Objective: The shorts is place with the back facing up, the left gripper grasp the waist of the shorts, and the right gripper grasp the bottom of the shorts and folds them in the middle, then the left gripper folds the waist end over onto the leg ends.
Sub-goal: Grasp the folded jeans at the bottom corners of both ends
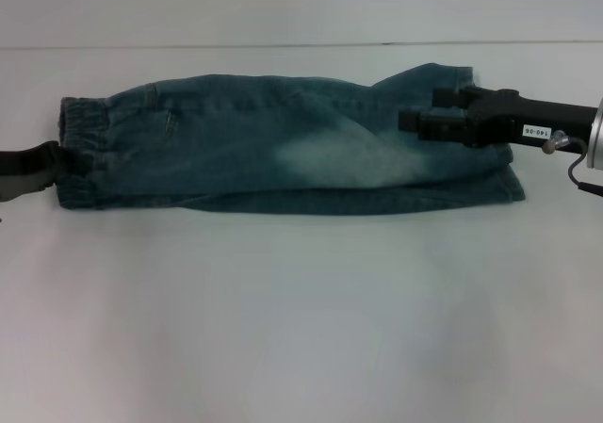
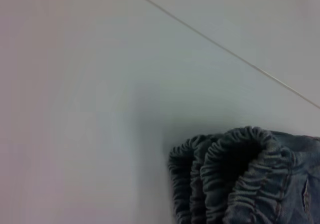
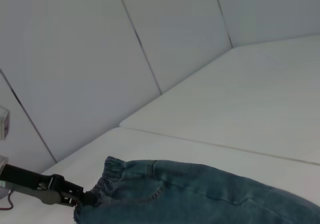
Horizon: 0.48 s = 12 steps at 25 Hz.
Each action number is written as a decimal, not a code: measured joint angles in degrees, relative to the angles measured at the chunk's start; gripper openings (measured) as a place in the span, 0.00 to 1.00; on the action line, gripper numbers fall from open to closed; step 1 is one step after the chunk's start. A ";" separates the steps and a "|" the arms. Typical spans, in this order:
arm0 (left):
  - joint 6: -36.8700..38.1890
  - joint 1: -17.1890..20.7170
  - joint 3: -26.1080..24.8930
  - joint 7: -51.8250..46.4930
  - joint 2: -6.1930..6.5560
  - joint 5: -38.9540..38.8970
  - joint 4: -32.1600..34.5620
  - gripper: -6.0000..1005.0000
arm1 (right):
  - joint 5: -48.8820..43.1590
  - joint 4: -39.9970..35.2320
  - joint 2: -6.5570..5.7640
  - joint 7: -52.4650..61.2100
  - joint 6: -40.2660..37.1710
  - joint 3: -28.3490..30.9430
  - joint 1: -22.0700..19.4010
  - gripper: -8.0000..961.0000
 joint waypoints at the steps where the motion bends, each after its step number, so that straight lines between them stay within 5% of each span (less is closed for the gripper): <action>1: 0.00 0.00 0.00 0.13 -0.03 0.04 0.01 0.46 | 0.00 0.00 0.00 0.00 0.00 -0.06 -0.02 0.98; 6: 0.00 0.04 -0.01 1.22 -0.07 0.04 0.00 0.26 | 0.00 0.00 0.19 -0.11 0.01 -0.17 -0.08 0.98; 12: 1.50 0.08 -0.02 4.21 -0.36 -0.87 1.33 0.21 | 0.00 0.00 0.58 -0.72 0.13 -0.77 -0.08 0.98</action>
